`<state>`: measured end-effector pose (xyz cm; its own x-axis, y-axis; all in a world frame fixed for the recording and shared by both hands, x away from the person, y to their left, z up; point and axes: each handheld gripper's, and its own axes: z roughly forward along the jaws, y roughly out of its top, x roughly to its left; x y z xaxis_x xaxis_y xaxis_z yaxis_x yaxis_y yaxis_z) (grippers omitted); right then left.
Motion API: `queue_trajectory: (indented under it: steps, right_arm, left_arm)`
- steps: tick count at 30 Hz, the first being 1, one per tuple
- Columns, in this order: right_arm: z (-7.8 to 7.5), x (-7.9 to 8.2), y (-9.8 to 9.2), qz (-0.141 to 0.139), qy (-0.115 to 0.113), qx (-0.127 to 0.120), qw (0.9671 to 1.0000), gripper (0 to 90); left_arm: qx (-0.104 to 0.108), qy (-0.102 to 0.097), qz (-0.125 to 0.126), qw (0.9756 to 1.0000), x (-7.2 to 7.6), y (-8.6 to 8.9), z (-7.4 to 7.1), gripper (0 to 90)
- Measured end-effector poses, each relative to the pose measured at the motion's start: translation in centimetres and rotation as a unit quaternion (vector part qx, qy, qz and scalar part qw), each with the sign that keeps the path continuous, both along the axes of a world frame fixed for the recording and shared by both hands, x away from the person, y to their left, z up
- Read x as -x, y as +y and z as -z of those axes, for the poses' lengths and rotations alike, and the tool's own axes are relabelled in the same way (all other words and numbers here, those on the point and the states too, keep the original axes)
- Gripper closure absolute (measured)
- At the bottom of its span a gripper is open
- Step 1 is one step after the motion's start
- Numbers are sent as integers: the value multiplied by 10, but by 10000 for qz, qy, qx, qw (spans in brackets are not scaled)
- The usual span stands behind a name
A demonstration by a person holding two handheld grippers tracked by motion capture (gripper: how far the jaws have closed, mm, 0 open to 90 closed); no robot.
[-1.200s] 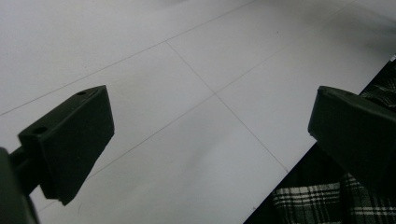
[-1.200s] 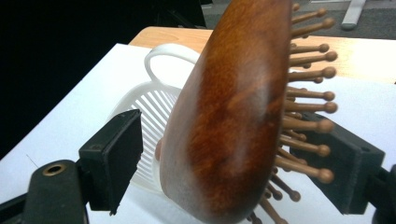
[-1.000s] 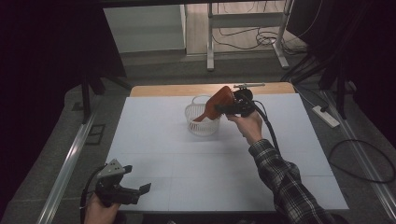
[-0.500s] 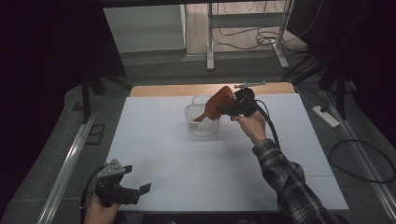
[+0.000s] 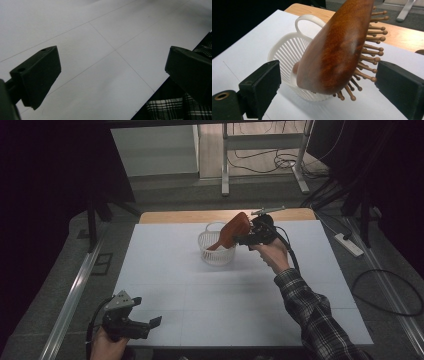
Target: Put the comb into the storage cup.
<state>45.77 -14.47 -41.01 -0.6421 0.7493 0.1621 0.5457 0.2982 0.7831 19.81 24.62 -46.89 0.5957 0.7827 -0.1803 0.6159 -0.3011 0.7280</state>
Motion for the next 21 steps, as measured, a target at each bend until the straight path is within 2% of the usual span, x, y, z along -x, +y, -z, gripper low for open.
queue_trajectory:
  steps: [4, 11, 17, 21]
  right_arm:
    - [-2, 3, 0, -89, -94, 163, 9998, 45]
    - [-6, 7, -2, -174, -125, 237, 9995, 29]
    - [-9, 14, -2, -198, -257, 483, 9983, 9]
    - [-10, 17, -2, -246, -304, 534, 9978, 3]
  left_arm:
    - [-1, 3, 5, 10000, 0, 0, 0, 13]
    - [-4, 4, 4, 10000, 0, 0, 0, 13]
    - [-2, 7, 1, 10000, 0, 0, 0, 13]
    - [0, 8, -3, 10000, 0, 0, 0, 12]
